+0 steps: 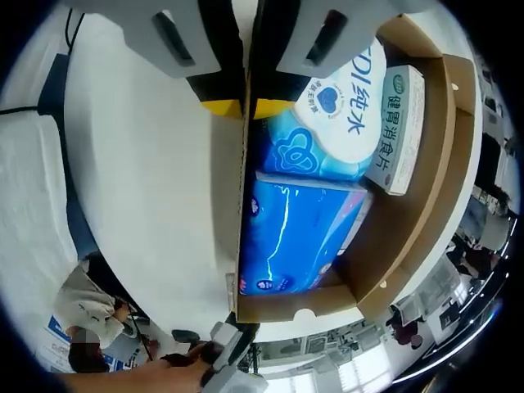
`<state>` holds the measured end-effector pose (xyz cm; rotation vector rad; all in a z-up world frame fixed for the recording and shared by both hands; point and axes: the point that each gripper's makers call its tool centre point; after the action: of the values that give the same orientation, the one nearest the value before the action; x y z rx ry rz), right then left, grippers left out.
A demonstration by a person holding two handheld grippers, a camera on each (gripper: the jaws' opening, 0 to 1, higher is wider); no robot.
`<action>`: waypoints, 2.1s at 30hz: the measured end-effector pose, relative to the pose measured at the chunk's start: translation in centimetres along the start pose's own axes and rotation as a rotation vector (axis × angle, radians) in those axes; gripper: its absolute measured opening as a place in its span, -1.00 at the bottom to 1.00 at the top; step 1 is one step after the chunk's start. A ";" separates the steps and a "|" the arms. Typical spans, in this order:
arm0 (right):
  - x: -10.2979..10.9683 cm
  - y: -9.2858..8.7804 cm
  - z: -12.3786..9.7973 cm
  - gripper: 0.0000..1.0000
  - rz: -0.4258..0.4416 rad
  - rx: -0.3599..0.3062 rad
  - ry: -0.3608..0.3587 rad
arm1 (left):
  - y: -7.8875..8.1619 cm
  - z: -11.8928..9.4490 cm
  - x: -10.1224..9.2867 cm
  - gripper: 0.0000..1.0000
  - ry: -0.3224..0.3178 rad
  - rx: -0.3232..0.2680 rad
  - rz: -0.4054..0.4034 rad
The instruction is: Operate the shoe box by opening the lid, removing the specified soft item, and placing it in the target area until the item is outside and the box remains undamaged.
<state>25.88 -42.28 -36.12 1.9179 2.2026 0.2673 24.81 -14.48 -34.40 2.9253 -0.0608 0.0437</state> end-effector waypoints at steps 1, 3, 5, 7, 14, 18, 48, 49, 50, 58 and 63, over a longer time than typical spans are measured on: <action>0.1 -0.2 0.1 0.21 -0.010 0.005 -0.007 | 0.0 0.0 0.0 -0.98 -0.001 -0.001 -0.006; 0.0 -0.3 0.5 0.20 -0.013 0.002 -0.027 | -0.1 0.1 -0.1 -0.97 -0.001 -0.002 -0.007; 0.2 -0.3 0.6 0.21 -0.008 0.003 -0.030 | -0.1 0.1 -0.1 -0.97 -0.002 -0.003 -0.008; 0.3 -0.2 0.5 0.20 -0.011 -0.006 -0.036 | -0.1 0.1 -0.2 -0.98 -0.004 -0.003 -0.008; 0.3 -0.1 0.9 0.18 0.052 -0.018 0.001 | -0.1 0.1 -0.4 -0.97 -0.011 -0.011 -0.017; 0.1 0.0 1.0 0.18 0.049 -0.014 0.001 | -0.1 0.2 -0.4 -0.97 -0.011 -0.013 -0.017; -1.6 3.7 -8.5 0.17 -0.016 -0.194 -0.014 | 0.3 0.3 -0.3 -0.97 0.005 -0.012 -0.011; -1.6 3.9 -9.1 0.17 -0.032 -0.197 -0.017 | 0.3 0.3 -0.3 -0.97 0.004 -0.011 -0.013; -1.6 4.1 -9.6 0.17 -0.053 -0.201 -0.022 | 0.2 0.3 -0.3 -0.97 0.007 -0.008 -0.011; 0.1 6.8 -12.1 0.17 -0.313 -0.245 -0.031 | -0.2 0.6 -0.4 -0.97 0.032 0.034 -0.020; 1.9 7.9 -12.5 0.16 -0.432 -0.253 0.024 | -0.4 0.7 -0.3 -0.97 0.026 0.050 -0.026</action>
<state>29.72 -39.28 -22.01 1.2800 2.3924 0.4687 24.50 -14.25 -35.12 2.9741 -0.0185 0.0797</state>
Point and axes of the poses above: the point that each gripper's makers call its tool centre point, and the gripper's own axes: z roughly forward along the fingers, x roughly to its left, y roughly out of its top, and after that the axes turned 15 degrees about x, right-handed
